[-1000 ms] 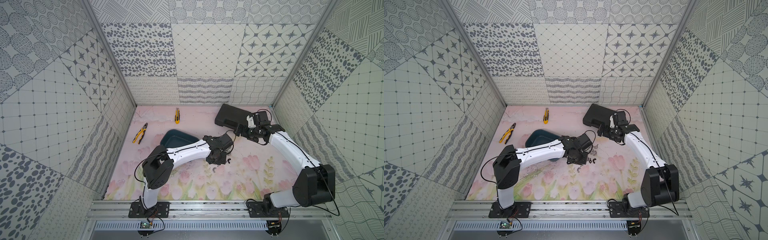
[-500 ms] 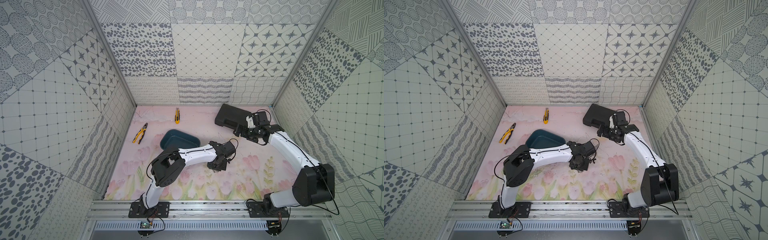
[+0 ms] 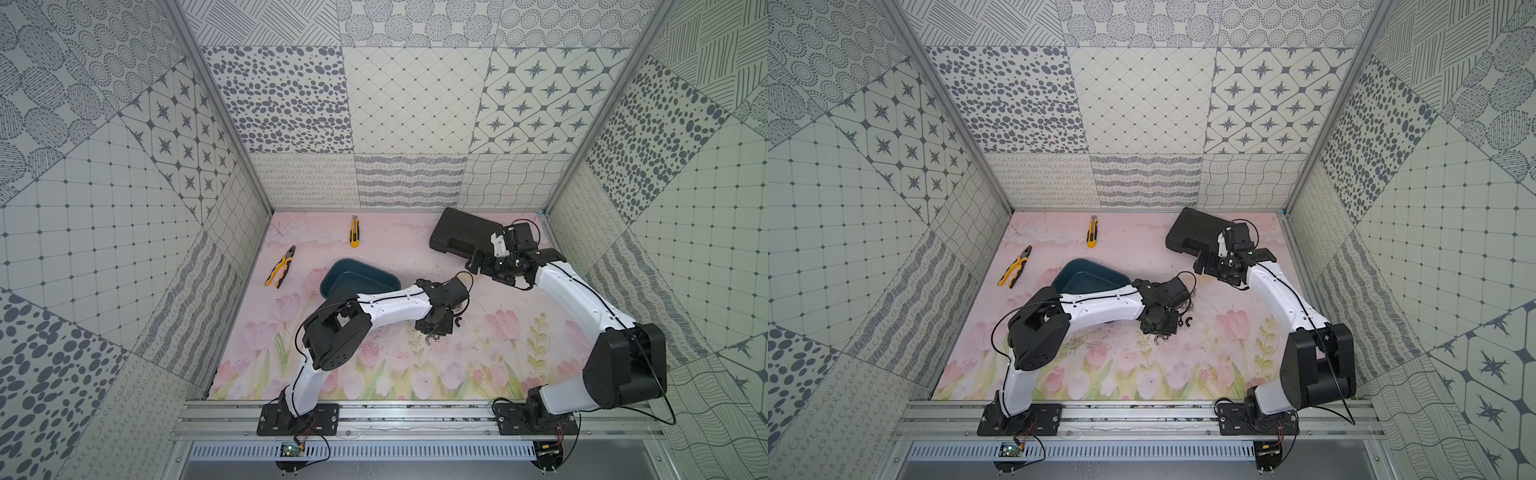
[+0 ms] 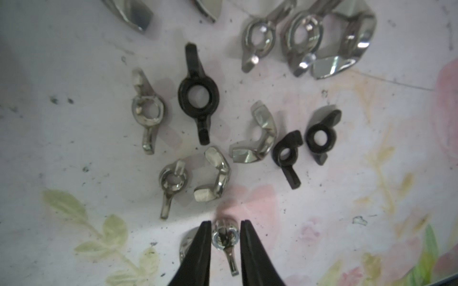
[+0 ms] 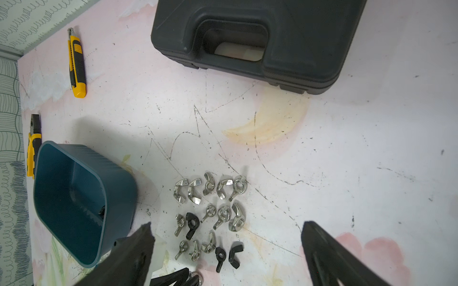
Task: Take out the wing nut from the storage box
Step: Place the wing nut at the center of the board, then adjust the storage box at the center of the board.
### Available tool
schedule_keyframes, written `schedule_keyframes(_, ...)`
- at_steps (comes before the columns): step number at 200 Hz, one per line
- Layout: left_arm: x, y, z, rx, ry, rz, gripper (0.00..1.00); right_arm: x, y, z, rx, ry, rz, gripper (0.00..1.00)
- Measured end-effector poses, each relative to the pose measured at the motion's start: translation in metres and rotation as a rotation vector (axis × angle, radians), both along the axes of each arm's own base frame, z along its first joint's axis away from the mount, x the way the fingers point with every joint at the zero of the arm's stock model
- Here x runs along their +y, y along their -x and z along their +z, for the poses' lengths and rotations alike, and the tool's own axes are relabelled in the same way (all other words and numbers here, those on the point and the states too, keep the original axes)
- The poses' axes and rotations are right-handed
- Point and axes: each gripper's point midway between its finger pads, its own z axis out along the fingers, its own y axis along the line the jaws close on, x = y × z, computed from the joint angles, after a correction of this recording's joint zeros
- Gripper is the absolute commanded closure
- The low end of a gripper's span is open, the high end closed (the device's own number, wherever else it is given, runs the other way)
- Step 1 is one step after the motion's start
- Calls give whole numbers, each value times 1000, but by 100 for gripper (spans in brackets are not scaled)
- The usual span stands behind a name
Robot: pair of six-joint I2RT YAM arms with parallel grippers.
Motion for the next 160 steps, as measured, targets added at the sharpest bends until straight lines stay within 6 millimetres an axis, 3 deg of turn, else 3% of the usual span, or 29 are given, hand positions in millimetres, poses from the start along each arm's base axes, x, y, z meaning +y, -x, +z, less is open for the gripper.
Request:
schedule_keyframes(35,7,-14,35,-46,71,38,71,7,3,-2,9,15,34,3)
schedule_keyframes(61,30,-30,70,-99,124,97,71,35,12,-1,6,31,104,4)
schedule_keyframes(81,65,-47,99,-161,143,175,70,76,24,-4,12,32,190,7)
schedule_keyframes(109,127,-69,127,-237,143,312,69,139,49,-25,55,15,284,12)
schedule_keyframes(134,183,-79,140,-281,121,433,69,185,69,-44,92,14,326,20)
schedule_keyframes(160,218,-80,146,-307,98,505,69,225,76,-50,86,-11,328,30)
